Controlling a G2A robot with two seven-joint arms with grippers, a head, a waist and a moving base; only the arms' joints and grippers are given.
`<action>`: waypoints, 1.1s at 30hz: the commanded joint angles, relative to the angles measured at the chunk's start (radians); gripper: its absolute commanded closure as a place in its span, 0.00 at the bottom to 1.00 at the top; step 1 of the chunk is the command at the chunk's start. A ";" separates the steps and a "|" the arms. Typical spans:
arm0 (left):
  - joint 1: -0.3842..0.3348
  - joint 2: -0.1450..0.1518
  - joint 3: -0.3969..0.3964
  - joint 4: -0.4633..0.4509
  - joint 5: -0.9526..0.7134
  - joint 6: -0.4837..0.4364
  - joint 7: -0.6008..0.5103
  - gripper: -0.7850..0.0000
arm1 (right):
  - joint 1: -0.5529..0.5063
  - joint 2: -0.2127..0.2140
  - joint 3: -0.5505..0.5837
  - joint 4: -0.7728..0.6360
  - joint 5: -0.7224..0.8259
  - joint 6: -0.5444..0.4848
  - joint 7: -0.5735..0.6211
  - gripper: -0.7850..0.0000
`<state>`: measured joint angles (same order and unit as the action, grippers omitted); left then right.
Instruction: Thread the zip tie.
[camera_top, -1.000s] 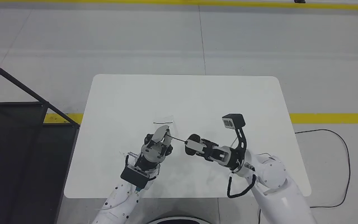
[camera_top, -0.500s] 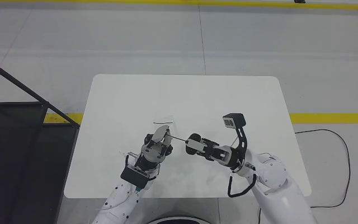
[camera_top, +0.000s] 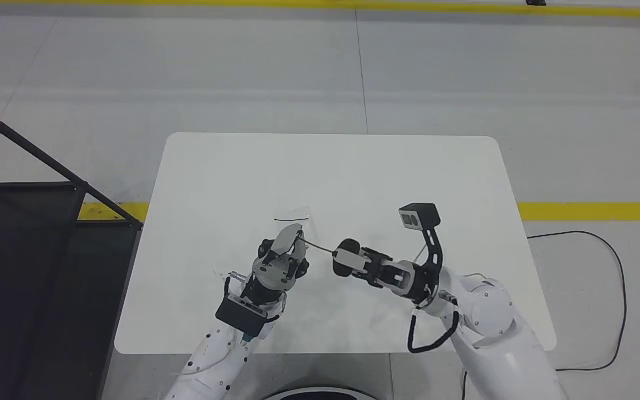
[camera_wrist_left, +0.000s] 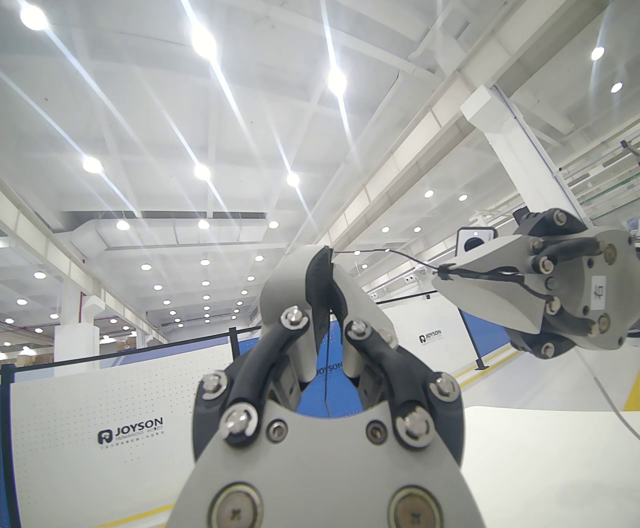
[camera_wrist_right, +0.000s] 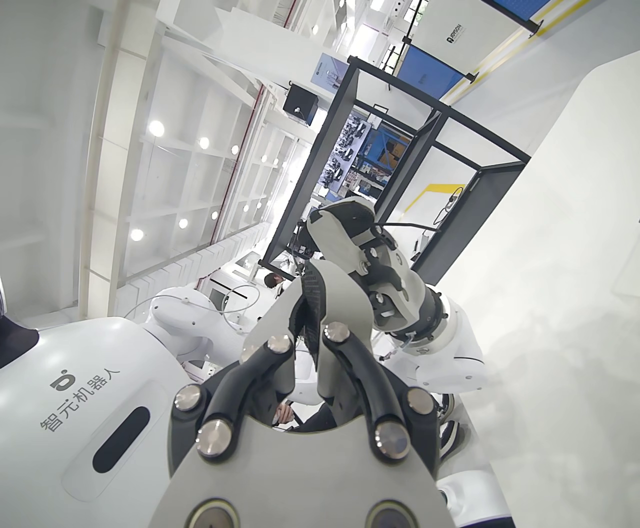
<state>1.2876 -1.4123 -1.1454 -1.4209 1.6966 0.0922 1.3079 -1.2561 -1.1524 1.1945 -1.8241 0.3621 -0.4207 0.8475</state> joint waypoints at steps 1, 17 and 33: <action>0.000 0.000 0.000 0.000 0.000 0.000 0.000 1.00 | 0.001 0.000 -0.001 0.000 -0.001 0.000 -0.001 1.00; 0.000 0.000 0.000 0.000 0.000 0.000 0.000 1.00 | 0.017 -0.001 -0.019 0.006 -0.030 0.034 -0.015 1.00; 0.000 0.000 0.000 0.000 0.000 0.000 0.000 1.00 | 0.008 0.002 -0.012 -0.002 -0.030 0.029 -0.015 1.00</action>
<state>1.2876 -1.4123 -1.1454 -1.4209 1.6966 0.0922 1.3079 -1.2480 -1.1504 1.1829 -1.8262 0.3332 -0.3925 0.8324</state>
